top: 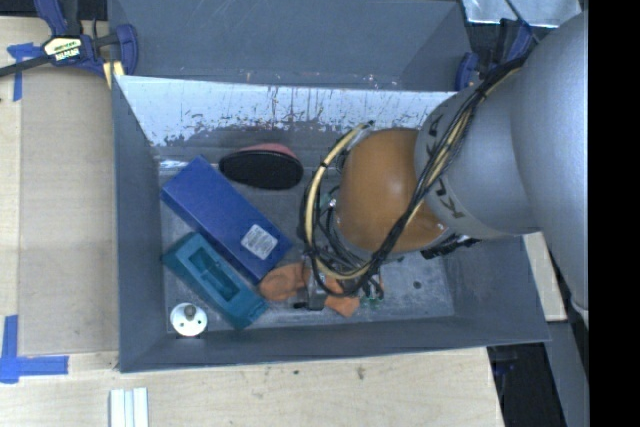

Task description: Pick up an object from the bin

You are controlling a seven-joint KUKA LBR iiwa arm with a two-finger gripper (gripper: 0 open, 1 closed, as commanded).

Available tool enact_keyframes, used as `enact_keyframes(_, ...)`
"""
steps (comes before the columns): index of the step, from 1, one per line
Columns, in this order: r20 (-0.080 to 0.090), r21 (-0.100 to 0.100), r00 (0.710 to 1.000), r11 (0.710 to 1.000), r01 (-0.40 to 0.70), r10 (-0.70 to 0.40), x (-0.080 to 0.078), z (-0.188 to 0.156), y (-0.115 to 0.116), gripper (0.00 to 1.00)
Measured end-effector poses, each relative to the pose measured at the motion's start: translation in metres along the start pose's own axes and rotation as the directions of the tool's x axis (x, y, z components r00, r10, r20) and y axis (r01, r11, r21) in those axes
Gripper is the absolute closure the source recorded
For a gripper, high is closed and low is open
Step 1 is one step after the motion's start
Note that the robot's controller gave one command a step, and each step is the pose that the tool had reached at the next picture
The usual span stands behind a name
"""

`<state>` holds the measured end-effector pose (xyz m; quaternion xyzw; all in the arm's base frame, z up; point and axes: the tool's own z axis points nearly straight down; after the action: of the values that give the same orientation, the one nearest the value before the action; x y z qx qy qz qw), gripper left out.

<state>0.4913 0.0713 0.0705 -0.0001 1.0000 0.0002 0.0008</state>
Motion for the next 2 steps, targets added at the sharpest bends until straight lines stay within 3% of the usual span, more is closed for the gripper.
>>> enact_keyframes(2, -0.004, 0.001, 1.0, 1.0, 0.0, 0.0, 0.0012, -0.0043, -0.0002, 1.0)
